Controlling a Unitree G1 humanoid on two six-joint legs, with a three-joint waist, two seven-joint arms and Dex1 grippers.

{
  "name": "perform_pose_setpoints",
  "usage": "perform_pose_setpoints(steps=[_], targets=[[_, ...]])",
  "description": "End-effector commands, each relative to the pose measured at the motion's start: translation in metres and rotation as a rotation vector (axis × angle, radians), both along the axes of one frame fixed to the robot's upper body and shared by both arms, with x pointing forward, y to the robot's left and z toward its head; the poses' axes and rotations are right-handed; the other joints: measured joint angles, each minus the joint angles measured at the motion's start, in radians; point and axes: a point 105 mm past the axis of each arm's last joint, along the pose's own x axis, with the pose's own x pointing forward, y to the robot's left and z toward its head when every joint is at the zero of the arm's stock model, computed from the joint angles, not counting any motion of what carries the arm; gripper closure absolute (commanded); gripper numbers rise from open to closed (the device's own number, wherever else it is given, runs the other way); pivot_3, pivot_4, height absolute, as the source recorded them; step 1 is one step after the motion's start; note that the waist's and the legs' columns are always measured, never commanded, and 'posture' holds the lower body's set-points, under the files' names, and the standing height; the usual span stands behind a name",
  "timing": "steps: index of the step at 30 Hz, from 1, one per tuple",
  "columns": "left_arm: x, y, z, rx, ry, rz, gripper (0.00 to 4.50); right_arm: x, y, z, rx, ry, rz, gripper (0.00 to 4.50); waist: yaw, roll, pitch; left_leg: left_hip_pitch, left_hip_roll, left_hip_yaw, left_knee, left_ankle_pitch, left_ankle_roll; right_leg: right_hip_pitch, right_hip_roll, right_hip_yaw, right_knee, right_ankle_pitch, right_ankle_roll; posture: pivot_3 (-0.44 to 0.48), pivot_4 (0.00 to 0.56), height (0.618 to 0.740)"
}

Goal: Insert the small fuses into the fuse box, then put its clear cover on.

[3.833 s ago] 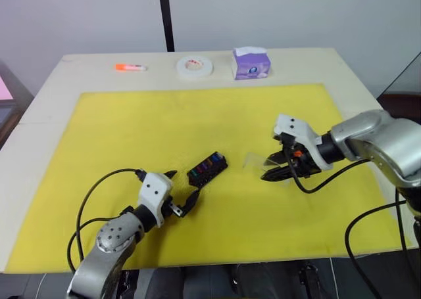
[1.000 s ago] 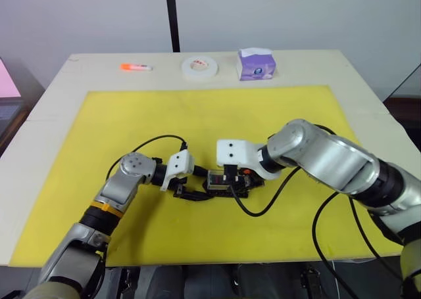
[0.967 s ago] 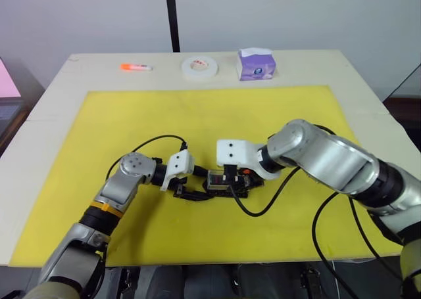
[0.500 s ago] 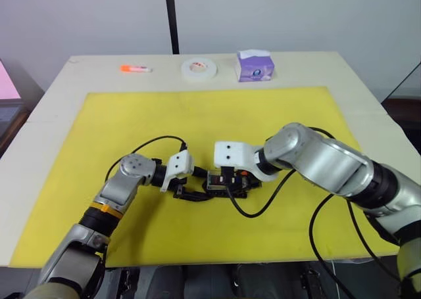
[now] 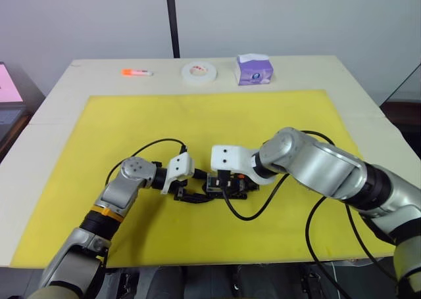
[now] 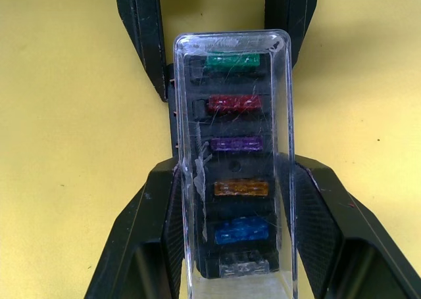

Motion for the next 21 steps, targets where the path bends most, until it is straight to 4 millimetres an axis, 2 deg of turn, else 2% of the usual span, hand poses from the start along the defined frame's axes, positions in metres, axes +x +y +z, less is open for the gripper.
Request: perform_pose_setpoints(steps=[1,7,8,10,21], targets=[[-0.006,-0.004,-0.01,0.014,0.033,-0.014,1.76,-0.005,0.0,-0.013,-0.014,0.063,-0.006,2.61,0.0,0.0,0.0,0.0,0.0,0.0,0.0,0.0,0.0,0.0,0.0,0.0,0.0,0.0,0.0,0.0,0.15,0.74],[-0.006,-0.004,-0.011,0.014,0.034,-0.01,1.76,-0.005,0.0,-0.013,-0.004,0.057,-0.003,2.61,0.0,0.0,-0.001,0.0,0.0,0.0,0.0,0.0,0.0,0.0,0.0,0.0,0.0,0.0,0.0,0.0,0.15,0.74],[-0.006,-0.003,-0.011,0.015,0.034,-0.008,1.76,-0.005,0.0,-0.011,-0.001,0.056,0.002,1.9,0.0,0.0,-0.001,0.0,0.0,0.0,0.0,0.0,0.0,0.0,0.0,0.0,0.0,0.0,0.0,0.0,0.15,0.74],[-0.005,-0.003,-0.011,0.016,0.035,-0.006,1.76,-0.004,0.0,-0.007,0.007,0.043,0.003,1.36,0.002,0.0,0.0,0.0,0.0,0.0,0.0,0.0,0.0,0.0,0.0,0.0,0.0,0.0,0.0,0.0,0.15,0.74],[-0.004,0.0,-0.013,0.023,0.04,-0.006,1.76,-0.002,-0.003,0.009,0.052,0.006,0.007,1.36,0.002,0.0,0.0,-0.001,0.0,0.0,0.0,0.0,0.0,-0.001,-0.001,0.0,-0.001,0.0,0.0,0.0,0.15,0.74]])
